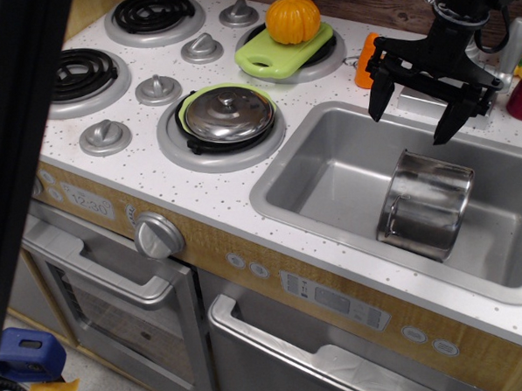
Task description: Flip pot upright in sink
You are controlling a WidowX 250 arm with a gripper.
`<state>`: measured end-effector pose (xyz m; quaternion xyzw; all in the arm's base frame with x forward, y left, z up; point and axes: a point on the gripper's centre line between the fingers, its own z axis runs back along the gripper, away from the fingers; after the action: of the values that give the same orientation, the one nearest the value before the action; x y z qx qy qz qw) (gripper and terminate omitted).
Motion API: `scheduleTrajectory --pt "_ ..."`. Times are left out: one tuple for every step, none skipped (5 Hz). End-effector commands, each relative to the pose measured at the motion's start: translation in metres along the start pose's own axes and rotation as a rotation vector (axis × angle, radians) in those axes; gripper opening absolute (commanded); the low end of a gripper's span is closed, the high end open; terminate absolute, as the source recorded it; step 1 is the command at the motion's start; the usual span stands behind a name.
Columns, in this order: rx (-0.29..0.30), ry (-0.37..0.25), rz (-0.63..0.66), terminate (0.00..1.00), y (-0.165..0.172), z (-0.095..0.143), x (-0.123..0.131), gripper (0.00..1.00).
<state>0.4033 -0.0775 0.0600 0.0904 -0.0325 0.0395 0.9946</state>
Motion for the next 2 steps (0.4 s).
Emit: scheduleTrajectory --pt "0.0 0.0 0.0 0.0 0.0 0.0 0.0 1.0" --pt "-0.216 -0.005 0.088 0.0 0.0057 0.0049 0.001 1.0"
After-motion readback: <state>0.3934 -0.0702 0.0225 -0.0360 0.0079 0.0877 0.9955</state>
